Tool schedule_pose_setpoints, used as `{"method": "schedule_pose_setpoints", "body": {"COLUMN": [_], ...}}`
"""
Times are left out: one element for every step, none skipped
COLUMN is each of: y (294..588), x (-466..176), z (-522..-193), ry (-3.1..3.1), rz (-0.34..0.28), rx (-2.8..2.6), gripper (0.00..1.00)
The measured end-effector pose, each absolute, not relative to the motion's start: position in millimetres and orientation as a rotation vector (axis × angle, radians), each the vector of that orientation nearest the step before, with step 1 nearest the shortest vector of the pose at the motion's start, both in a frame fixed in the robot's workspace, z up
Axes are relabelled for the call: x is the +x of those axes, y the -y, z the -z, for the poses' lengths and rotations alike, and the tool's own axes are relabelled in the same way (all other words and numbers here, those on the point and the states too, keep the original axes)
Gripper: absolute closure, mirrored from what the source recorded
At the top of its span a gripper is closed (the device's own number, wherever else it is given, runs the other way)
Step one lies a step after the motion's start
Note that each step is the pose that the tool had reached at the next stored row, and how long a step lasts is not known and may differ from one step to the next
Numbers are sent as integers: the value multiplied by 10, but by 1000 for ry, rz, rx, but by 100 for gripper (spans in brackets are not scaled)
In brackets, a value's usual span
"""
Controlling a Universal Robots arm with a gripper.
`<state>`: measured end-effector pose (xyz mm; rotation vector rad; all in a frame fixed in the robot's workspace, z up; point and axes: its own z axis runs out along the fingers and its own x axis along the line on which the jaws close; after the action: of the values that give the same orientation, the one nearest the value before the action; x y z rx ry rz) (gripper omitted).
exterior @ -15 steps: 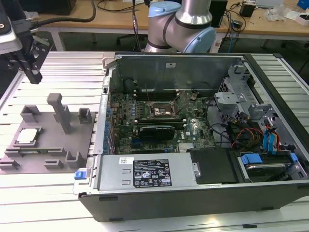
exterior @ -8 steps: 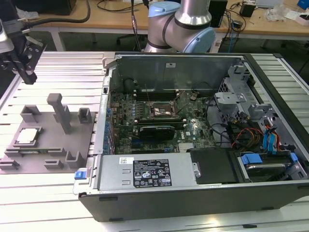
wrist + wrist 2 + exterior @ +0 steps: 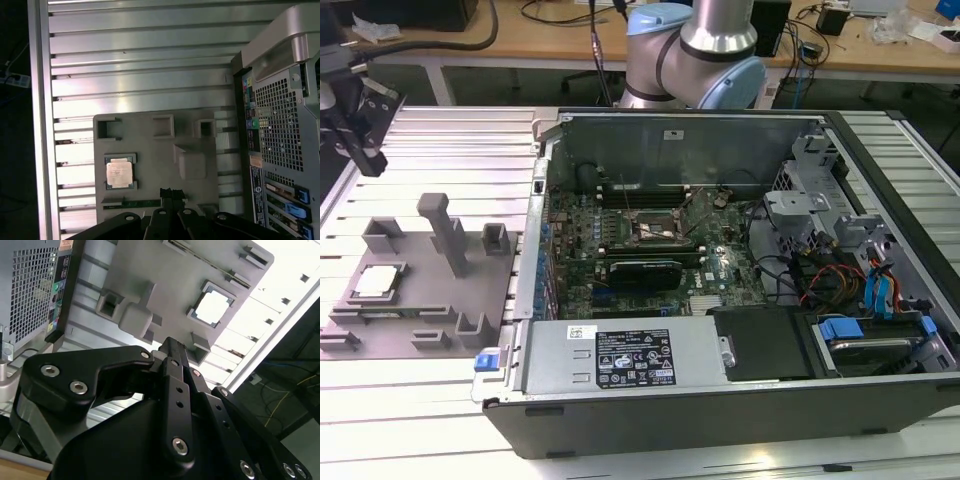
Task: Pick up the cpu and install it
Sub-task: 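Reach for the cpu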
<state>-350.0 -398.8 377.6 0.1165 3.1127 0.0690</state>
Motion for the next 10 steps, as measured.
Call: {"method": "schedule_pose_setpoints", "body": {"y": [3988, 3988, 3988, 3988, 3988, 3988, 3988, 3988, 3988, 3988], "x": [-3520, -3535, -3546, -3563, -3573, -3584, -3600, -3613, -3633, -3646], "z": [-3767, -3759, -3754, -3744, -3738, -3731, -3722, -3715, -3703, -3692], "ry": [-3113, -3113, -3113, -3113, -3113, -3113, -3113, -3113, -3113, -3112], "rz": [-69, -69, -69, -69, -69, -69, -69, -69, -69, -69], "rx": [116, 117, 117, 116, 116, 117, 117, 117, 117, 116], "gripper": [89, 89, 89, 89, 89, 89, 89, 89, 89, 89]}}
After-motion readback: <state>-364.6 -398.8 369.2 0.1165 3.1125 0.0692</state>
